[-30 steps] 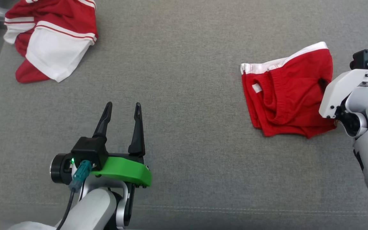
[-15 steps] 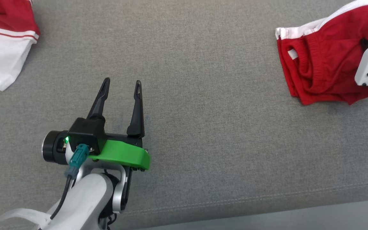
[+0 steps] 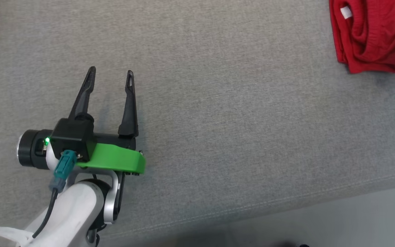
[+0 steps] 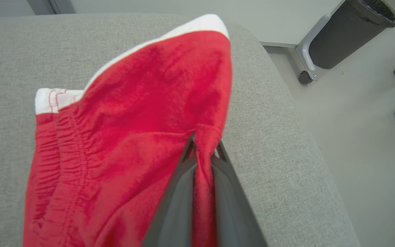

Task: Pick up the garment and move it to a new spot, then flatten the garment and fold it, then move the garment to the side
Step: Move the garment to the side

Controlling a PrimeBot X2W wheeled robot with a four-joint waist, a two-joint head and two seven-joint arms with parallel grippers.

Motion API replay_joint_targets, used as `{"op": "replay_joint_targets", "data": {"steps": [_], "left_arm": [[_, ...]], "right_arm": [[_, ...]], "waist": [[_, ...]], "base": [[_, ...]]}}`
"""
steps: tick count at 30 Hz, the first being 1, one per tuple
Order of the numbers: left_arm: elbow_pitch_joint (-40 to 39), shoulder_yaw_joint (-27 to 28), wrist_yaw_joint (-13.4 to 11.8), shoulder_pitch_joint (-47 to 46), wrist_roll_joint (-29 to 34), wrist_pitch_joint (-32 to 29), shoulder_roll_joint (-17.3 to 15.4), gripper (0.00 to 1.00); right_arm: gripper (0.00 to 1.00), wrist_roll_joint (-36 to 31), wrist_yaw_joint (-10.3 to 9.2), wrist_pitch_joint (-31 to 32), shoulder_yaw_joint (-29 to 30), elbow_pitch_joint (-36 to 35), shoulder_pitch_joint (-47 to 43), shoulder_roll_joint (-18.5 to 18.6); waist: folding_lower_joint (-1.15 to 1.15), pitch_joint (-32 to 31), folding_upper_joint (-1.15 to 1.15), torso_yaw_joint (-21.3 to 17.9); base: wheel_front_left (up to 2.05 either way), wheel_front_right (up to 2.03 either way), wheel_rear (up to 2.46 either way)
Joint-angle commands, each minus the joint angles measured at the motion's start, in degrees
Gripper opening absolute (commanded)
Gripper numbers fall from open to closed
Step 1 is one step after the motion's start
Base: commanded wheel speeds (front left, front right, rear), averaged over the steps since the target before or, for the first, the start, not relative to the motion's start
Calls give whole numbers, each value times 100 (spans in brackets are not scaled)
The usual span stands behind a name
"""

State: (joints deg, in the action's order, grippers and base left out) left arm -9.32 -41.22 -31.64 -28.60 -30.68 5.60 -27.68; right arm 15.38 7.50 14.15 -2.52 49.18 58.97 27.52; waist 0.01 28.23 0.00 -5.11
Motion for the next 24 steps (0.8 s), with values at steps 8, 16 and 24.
{"op": "replay_joint_targets", "data": {"steps": [8, 16, 24], "left_arm": [[-261, -87, -101, -194, 170, -195, -116, 100], [-385, -119, -158, -304, 266, -324, -179, 100], [-449, -91, -213, -305, 277, -293, -186, 100]], "right_arm": [[0, -325, -2, -130, 50, 164, 302, 6], [0, -689, -2, -313, -60, 413, 603, 202], [69, -1201, -2, -504, 238, 918, 867, 366]], "waist": [[-1, 268, 0, -290], [-1, 527, 0, -13], [-1, 688, 0, 180]], "base": [[0, 0, 0], [0, 0, 0], [0, 0, 0]]}}
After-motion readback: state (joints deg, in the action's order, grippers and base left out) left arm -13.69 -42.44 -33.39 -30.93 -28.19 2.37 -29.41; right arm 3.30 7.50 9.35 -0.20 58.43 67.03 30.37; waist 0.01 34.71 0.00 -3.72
